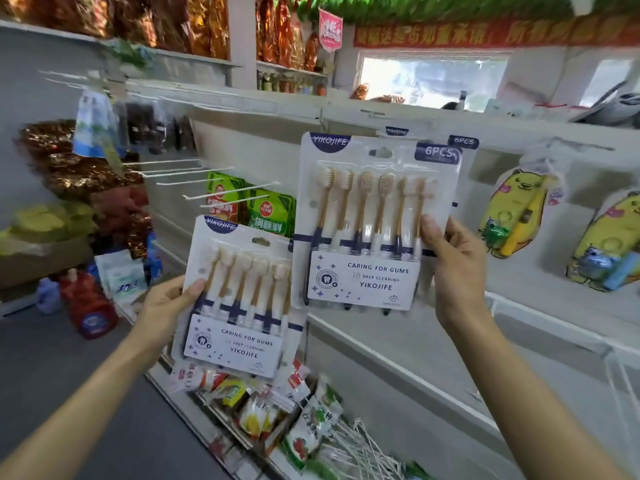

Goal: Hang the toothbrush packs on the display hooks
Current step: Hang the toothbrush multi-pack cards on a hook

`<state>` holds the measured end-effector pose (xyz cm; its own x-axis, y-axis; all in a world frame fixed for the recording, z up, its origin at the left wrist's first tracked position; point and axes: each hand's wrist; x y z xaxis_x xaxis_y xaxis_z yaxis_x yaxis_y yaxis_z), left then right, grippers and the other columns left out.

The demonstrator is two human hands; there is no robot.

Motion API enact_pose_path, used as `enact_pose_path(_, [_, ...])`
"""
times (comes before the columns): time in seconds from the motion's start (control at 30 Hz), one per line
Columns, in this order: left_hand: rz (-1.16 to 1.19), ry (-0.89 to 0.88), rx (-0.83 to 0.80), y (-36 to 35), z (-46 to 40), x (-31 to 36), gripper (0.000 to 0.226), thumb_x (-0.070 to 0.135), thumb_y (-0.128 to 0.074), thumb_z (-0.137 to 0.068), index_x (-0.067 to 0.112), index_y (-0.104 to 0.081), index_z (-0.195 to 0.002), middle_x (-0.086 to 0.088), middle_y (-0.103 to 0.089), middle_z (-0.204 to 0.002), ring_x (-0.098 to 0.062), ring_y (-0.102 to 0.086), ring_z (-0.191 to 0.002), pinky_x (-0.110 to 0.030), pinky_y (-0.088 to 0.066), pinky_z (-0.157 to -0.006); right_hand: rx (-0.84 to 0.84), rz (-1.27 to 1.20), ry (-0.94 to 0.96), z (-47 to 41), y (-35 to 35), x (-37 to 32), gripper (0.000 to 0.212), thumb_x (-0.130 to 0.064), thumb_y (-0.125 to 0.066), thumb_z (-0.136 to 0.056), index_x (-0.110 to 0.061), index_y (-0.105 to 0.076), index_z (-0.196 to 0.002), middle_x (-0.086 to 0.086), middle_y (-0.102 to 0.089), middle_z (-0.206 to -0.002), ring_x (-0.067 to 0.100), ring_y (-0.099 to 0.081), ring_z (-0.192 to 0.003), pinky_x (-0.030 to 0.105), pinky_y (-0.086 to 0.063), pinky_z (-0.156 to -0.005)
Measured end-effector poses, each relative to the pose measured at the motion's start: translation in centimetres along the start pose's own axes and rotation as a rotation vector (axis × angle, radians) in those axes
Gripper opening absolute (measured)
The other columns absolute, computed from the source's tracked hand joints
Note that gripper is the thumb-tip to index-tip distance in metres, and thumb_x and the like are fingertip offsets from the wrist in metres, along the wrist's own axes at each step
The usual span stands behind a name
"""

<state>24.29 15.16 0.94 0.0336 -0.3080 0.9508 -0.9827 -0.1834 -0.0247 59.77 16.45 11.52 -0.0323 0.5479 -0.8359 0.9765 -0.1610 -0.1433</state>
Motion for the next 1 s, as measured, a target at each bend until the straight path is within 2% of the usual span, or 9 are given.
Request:
enact_pose_path(0.07, [0.026, 0.026, -0.063, 1.1, -2.7, -0.6, 0.062, 0.072, -0.081, -0.053, 0.022, -0.080, -0.090, -0.004, -0.078, -0.090, -0.013, -0.074, -0.075, -0.021, -0.058, -0.064, 0.069, 0.006, 0.004, -0.3, -1.1, -0.3, 0.016, -0.014, -0.054, -0.101, -0.014, -0.070, -0.102, -0.005, -0.078, -0.090, 0.010, -0.072, -0.086, 0.024, -0.056, -0.077])
enact_pose_path(0.23, [0.052, 0.075, -0.201, 2.8, -7.4, -1.7, 0.060, 0.074, -0.080, -0.051, 0.028, -0.080, -0.090, -0.004, -0.078, -0.090, -0.017, -0.074, -0.078, -0.025, -0.059, -0.068, 0.190, 0.067, 0.019, -0.6, -3.2, -0.7, 0.017, -0.015, -0.053, -0.101, -0.012, -0.070, -0.102, -0.006, -0.077, -0.085, 0.009, -0.072, -0.080, 0.022, -0.056, -0.072])
enact_pose_path(0.33, [0.060, 0.099, -0.288, 3.2, -9.1, -2.6, 0.025, 0.047, -0.075, -0.074, 0.026, -0.081, -0.088, -0.008, -0.078, -0.092, -0.017, -0.074, -0.078, -0.023, -0.059, -0.067, 0.246, 0.097, 0.038, -0.5, -4.2, -0.6, 0.016, -0.016, -0.054, -0.101, -0.011, -0.070, -0.101, -0.005, -0.077, -0.086, 0.010, -0.072, -0.081, 0.023, -0.056, -0.073])
enact_pose_path(0.5, [0.067, 0.137, -0.390, 3.6, -10.4, -3.9, 0.028, 0.013, -0.055, -0.095, 0.010, -0.078, -0.079, -0.021, -0.075, -0.089, -0.018, -0.073, -0.066, -0.021, -0.057, -0.056, 0.339, 0.126, 0.046, -0.2, -5.4, -0.1, 0.016, -0.016, -0.056, -0.101, -0.018, -0.072, -0.101, -0.002, -0.077, -0.095, 0.015, -0.071, -0.089, 0.028, -0.058, -0.081])
enact_pose_path(0.57, [0.073, 0.147, -0.445, 3.7, -10.6, -3.9, 0.027, 0.041, -0.068, -0.086, 0.016, -0.080, -0.083, -0.017, -0.077, -0.088, -0.019, -0.074, -0.070, -0.021, -0.058, -0.058, 0.377, 0.142, 0.028, -0.4, -5.5, 0.0, 0.016, -0.016, -0.056, -0.101, -0.017, -0.072, -0.099, 0.000, -0.077, -0.093, 0.017, -0.071, -0.088, 0.033, -0.058, -0.081])
enact_pose_path(0.67, [0.047, 0.130, -0.484, 3.9, -11.4, -4.5, 0.073, 0.075, -0.080, -0.051, 0.017, -0.079, -0.095, -0.012, -0.078, -0.094, -0.023, -0.075, -0.082, -0.022, -0.059, -0.066, 0.425, 0.164, -0.003, -1.3, -5.6, 0.3, 0.018, -0.017, -0.055, -0.102, -0.013, -0.072, -0.097, 0.003, -0.076, -0.090, 0.019, -0.071, -0.084, 0.037, -0.057, -0.081])
enact_pose_path(0.83, [0.056, 0.136, -0.534, 3.1, -12.3, -4.4, 0.061, 0.071, -0.081, -0.056, 0.022, -0.080, -0.092, -0.014, -0.077, -0.095, -0.022, -0.075, -0.081, -0.023, -0.059, -0.066, 0.473, 0.141, -0.049, -3.2, -5.8, 1.0, 0.021, -0.013, -0.053, -0.103, -0.015, -0.071, -0.092, -0.005, -0.076, -0.077, 0.009, -0.071, -0.072, 0.025, -0.055, -0.066])
enact_pose_path(0.9, [0.100, 0.189, -0.551, 2.9, -12.4, -4.3, 0.035, 0.051, -0.077, -0.071, 0.019, -0.081, -0.085, -0.022, -0.075, -0.094, -0.022, -0.074, -0.074, -0.023, -0.058, -0.061, 0.487, 0.177, -0.063, -3.8, -5.5, 1.3, 0.019, -0.016, -0.055, -0.102, -0.017, -0.073, -0.093, -0.004, -0.077, -0.082, 0.010, -0.073, -0.077, 0.024, -0.055, -0.068])
enact_pose_path(1.0, [0.062, 0.226, -0.560, 3.1, -12.2, -4.7, 0.033, 0.045, -0.076, -0.080, 0.012, -0.080, -0.081, -0.022, -0.075, -0.088, -0.025, -0.074, -0.069, -0.024, -0.057, -0.057, 0.497, 0.243, -0.054, -5.1, -5.1, 2.1, 0.019, -0.018, -0.056, -0.101, -0.019, -0.073, -0.094, 0.000, -0.078, -0.090, 0.017, -0.074, -0.085, 0.028, -0.059, -0.076])
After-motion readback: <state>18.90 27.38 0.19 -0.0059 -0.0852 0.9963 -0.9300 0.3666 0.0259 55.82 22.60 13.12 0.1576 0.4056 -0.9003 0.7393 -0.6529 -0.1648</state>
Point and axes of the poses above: each hand's wrist, its own z-axis away from the middle knuckle, its own y-axis out of the back of the hand, x = y × z
